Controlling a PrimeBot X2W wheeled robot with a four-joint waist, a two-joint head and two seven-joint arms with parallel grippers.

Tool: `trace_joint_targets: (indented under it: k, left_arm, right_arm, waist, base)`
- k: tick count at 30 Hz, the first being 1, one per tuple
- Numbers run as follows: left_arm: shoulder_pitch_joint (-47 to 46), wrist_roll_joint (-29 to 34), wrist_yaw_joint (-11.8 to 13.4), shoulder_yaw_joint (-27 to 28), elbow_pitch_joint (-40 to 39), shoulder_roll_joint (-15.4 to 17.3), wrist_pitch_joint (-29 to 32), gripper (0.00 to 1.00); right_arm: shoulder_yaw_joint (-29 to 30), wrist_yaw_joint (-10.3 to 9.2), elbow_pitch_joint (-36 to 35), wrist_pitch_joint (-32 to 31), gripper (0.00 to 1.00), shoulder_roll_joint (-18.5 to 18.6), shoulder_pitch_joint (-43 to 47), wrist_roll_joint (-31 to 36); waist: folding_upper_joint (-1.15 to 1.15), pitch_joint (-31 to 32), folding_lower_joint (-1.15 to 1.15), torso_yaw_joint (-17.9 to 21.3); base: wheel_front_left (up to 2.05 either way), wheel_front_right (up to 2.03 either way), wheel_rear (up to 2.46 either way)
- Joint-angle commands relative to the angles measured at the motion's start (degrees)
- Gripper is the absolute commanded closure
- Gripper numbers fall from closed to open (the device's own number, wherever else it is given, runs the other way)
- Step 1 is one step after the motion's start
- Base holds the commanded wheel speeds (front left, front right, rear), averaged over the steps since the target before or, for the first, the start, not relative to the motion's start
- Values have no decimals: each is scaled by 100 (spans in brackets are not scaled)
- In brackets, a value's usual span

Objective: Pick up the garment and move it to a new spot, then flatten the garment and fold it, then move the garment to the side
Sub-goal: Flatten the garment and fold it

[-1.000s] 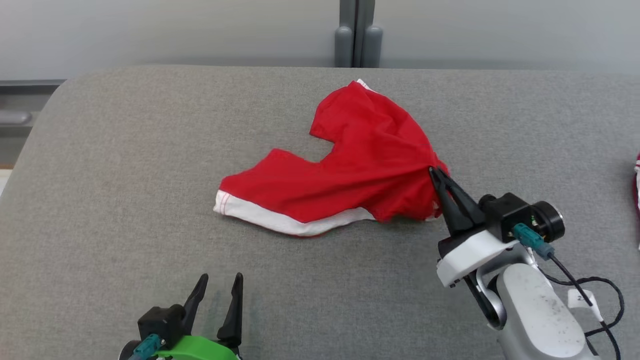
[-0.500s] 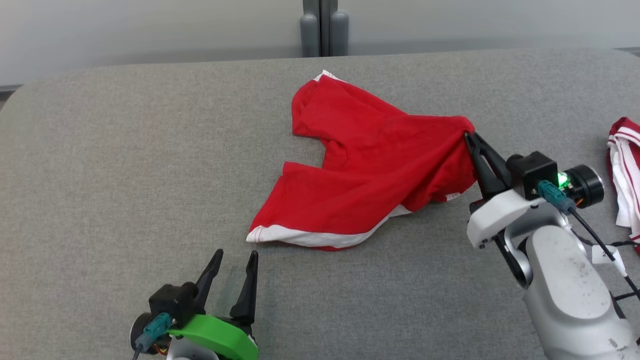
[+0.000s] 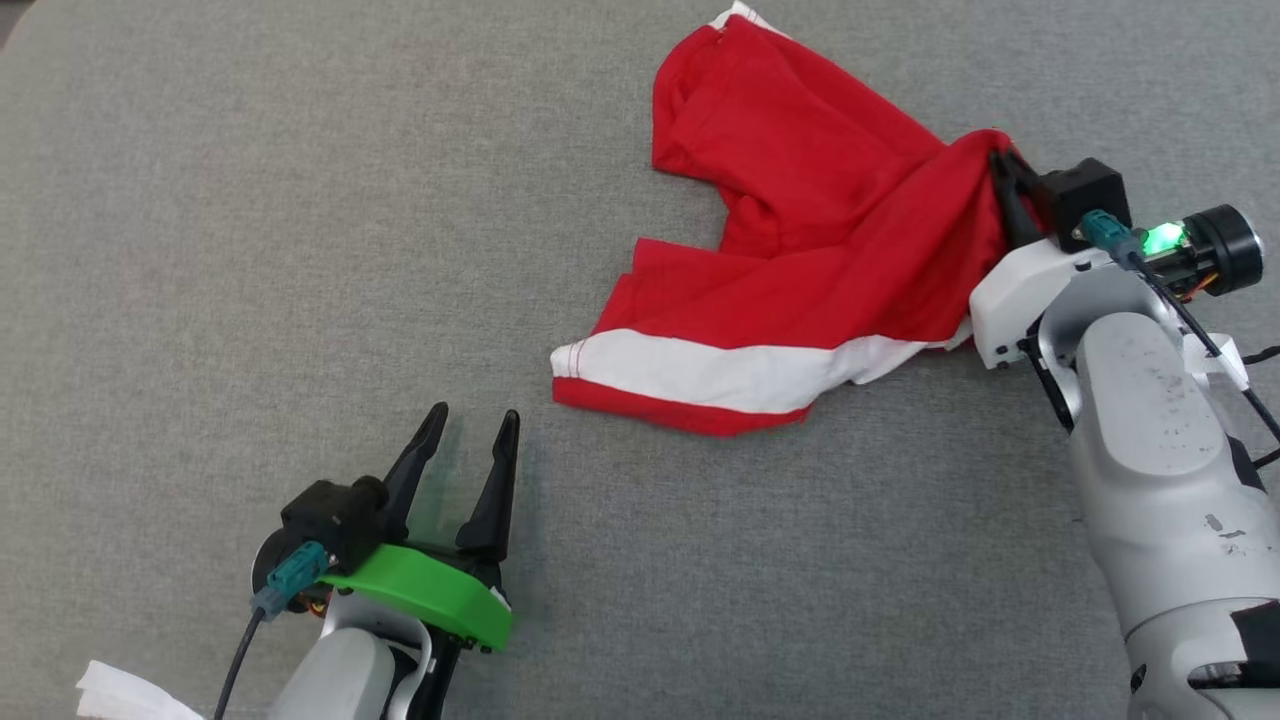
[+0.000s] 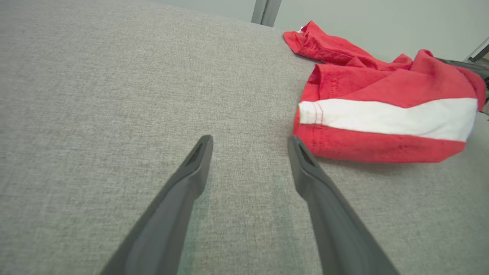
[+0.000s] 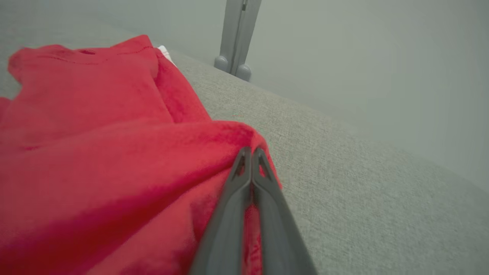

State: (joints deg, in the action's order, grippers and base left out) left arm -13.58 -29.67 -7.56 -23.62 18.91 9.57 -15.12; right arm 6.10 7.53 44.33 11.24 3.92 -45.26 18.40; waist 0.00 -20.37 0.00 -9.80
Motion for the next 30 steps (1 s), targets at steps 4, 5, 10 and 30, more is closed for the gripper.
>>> trace_joint_targets:
  k: [4, 5, 10, 30]
  left_arm:
    - [-112, 1, 19, 53, -1, 3, 1, 0]
    - [-70, 14, 19, 83, 16, -4, 1, 0]
    - [116, 74, 19, 161, 62, 4, 1, 0]
    - [549, 296, 19, 385, 87, -76, 2, 0]
  right_arm:
    - [617, -10, 297, 257, 0, -51, -102, 309]
    - [703, -10, 324, 305, 0, -58, -65, 361]
    - [848, -10, -127, 396, 0, -85, 124, 190]
    - [-697, -10, -2166, 399, 0, -93, 2600, -1694]
  waist:
    - [0, -185, 0, -234]
    - [0, -136, 0, -189]
    - [0, 127, 0, 36]
    - [0, 538, 0, 447]
  base:
    - [0, 0, 0]
    - [0, 0, 0]
    - [0, 0, 0]
    - [0, 0, 0]
